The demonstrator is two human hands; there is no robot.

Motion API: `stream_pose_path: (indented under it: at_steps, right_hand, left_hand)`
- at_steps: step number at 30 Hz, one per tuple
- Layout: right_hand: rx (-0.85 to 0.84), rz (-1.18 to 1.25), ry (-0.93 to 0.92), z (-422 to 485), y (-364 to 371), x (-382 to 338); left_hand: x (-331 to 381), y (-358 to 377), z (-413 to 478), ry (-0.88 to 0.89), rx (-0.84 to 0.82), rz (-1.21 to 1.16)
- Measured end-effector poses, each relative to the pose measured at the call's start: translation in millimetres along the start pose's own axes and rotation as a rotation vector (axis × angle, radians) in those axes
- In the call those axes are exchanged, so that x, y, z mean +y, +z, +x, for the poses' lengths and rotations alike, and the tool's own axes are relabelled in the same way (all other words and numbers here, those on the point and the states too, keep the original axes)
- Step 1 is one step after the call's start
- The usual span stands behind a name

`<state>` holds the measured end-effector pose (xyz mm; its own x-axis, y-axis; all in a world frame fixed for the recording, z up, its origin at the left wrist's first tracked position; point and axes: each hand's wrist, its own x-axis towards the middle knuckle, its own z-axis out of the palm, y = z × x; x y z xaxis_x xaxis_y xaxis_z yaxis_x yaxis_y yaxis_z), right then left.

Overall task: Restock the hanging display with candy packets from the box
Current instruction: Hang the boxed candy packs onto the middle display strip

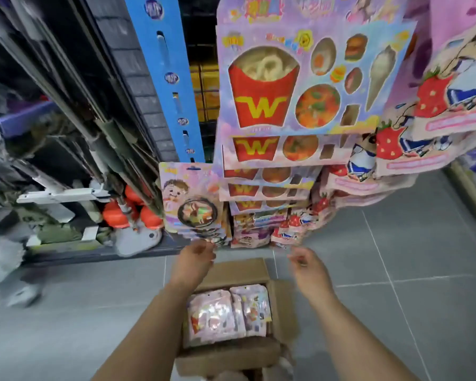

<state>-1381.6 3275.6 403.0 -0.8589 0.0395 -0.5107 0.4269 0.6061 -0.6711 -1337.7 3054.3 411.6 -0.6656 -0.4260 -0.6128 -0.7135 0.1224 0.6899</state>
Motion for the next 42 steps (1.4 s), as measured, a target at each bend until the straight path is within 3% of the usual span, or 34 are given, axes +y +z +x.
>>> stream_pose_path:
  at_steps: [6, 13, 18, 21, 33, 42]
  right_hand:
    - [-0.209, -0.163, 0.139, 33.6, 59.5, 86.8]
    - [-0.352, -0.235, 0.258, 82.0, 146.6, 187.2]
    - [-0.427, -0.279, 0.297, 119.1, 214.1, 247.2]
    - [-0.367, -0.293, 0.356, 140.0, 250.2, 279.7]
    - [-0.425, -0.444, 0.377, 208.2, 364.8, 357.6]
    - [-0.415, -0.320, 0.372, 221.2, 384.8, 385.2]
  left_hand:
    - [-114.6, 30.9, 41.7, -0.331, 0.038, -0.149]
    - [-239.2, 67.4, 94.5, -0.525, -0.008, 0.024]
    - [-325.8, 75.5, 133.7, -0.550, 0.010, 0.193]
    - [-375.5, 78.3, 163.8, -0.572, 0.018, 0.259]
    - [-495.2, 136.3, 272.7, -0.647, -0.005, 0.066]
    - [-526.5, 162.1, 294.0, -0.725, 0.122, 0.041]
